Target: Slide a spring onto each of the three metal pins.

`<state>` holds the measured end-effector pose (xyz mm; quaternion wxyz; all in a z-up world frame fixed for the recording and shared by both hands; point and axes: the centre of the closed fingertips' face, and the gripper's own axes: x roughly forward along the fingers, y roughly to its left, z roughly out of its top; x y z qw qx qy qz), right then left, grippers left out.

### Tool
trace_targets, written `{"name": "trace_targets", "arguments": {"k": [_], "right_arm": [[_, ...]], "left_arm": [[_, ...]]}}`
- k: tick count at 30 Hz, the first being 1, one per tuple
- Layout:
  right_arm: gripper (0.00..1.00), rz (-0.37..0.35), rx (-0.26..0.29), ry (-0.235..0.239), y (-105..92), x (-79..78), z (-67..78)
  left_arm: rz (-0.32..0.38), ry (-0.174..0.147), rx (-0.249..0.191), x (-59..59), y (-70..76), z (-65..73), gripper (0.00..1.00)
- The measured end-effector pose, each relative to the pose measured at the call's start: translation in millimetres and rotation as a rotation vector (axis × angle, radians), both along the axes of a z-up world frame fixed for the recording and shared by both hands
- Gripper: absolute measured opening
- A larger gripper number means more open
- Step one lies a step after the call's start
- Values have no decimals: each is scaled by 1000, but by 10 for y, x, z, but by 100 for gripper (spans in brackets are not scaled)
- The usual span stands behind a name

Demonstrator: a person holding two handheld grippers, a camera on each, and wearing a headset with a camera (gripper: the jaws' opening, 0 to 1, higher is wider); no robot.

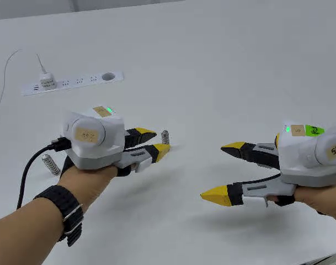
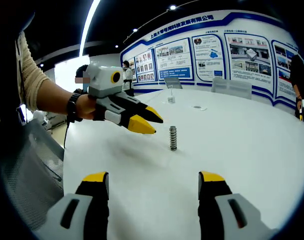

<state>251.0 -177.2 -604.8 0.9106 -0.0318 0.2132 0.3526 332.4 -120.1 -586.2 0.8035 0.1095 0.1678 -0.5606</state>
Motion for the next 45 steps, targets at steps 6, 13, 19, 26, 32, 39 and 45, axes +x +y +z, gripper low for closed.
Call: {"name": "trace_targets", "arguments": {"k": [6, 13, 19, 26, 32, 39, 45], "right_arm": [[74, 5, -4, -4, 28, 14, 24], [74, 13, -9, -8, 60, 19, 42], [75, 18, -14, -14, 90, 24, 84], [75, 25, -15, -22, 136, 39, 125], [75, 34, -21, -26, 153, 52, 145], [75, 46, -26, -30, 184, 68, 155], [75, 58, -29, -31, 224, 85, 169]], "left_arm": [[-8, -3, -11, -93, 51, 38, 26], [-9, 4, -16, -226, 183, 33, 28], [-3, 9, -17, -268, 328, 17, 29], [21, 16, -24, -302, 527, 6, 32], [46, 16, -21, -341, 755, -2, 33], [91, 21, -17, -387, 1018, -14, 36], [130, 21, -9, -391, 1234, -40, 37]]}}
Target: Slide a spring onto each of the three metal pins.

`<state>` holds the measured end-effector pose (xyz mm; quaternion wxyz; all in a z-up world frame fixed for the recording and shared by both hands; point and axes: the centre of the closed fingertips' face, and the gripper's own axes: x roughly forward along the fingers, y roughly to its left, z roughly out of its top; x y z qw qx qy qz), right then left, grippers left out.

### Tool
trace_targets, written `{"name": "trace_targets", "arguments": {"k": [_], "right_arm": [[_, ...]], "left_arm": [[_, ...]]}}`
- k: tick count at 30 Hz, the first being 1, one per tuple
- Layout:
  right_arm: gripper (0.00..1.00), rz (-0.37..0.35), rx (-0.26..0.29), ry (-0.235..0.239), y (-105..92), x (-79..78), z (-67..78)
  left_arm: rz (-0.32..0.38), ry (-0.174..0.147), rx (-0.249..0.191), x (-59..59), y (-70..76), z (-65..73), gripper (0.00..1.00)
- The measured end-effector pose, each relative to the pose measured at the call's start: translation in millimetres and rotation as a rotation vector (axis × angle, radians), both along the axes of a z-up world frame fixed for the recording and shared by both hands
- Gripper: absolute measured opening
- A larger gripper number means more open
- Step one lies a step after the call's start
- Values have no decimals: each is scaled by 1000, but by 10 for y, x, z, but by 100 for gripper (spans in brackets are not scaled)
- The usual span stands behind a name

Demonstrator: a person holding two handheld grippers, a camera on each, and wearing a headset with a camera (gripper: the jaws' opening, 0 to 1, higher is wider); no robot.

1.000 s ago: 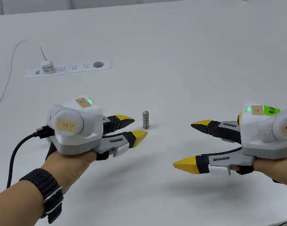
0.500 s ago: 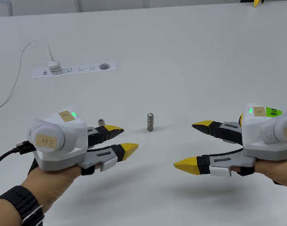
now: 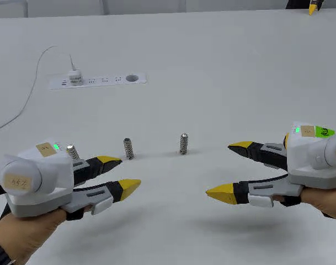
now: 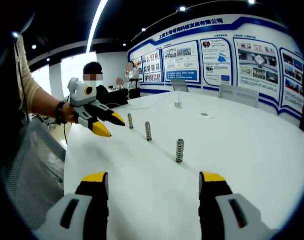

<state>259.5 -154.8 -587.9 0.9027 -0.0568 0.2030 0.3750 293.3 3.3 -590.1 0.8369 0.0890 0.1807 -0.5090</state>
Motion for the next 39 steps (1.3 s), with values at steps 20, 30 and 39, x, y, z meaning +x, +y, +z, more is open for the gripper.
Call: {"name": "trace_targets", "arguments": {"k": [20, 30, 39], "right_arm": [[76, 32, -11, -6, 158, 19, 52], [76, 31, -10, -8, 174, 34, 63], [77, 33, -8, -12, 191, 44, 67]], "left_arm": [[159, 0, -38, -14, 654, 61, 43], [204, 2, -53, -59, 823, 57, 49], [217, 6, -67, -75, 886, 65, 54]]}}
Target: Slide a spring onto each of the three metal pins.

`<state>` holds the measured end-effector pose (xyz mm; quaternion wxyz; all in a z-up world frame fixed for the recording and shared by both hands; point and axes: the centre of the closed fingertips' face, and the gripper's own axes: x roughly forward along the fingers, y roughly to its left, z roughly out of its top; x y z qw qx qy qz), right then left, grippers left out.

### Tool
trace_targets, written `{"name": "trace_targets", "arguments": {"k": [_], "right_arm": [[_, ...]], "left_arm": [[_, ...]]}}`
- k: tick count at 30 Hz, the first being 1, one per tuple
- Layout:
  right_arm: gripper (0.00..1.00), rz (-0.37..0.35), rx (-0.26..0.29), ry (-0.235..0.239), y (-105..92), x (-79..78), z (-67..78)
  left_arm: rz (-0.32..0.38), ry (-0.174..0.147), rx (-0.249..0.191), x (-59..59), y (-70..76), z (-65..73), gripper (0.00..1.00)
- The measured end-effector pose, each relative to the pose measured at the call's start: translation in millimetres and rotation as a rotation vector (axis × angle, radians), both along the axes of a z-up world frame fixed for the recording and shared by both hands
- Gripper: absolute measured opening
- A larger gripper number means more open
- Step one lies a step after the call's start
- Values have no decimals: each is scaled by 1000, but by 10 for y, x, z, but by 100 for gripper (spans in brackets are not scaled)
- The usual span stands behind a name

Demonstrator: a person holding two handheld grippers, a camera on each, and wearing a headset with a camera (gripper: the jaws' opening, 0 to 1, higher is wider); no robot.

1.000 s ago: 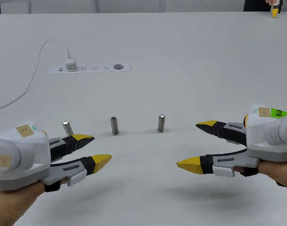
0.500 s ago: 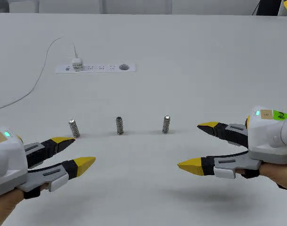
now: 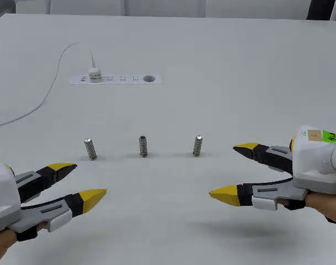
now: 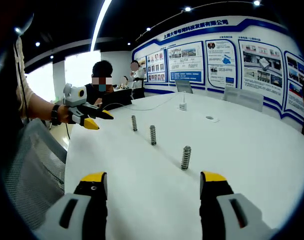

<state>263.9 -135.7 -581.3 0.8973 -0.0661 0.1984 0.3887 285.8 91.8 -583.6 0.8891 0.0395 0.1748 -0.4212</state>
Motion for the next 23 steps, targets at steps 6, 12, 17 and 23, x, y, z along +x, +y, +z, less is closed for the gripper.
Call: {"name": "trace_targets", "arguments": {"k": [6, 12, 17, 23], "right_arm": [[78, -1, 2, -1, 8, 2, -7], [80, -1, 5, -5, 3, 16, -4], [81, -3, 5, -10, 6, 25, 10], [82, -3, 2, -15, 12, 32, 12]], "left_arm": [[-5, 5, -6, -6, -9, -4, 57], [-7, 9, -10, 5, -17, -12, 60], [-5, 14, -10, 22, -17, -29, 61], [6, 21, -8, 39, -1, -56, 64]]}}
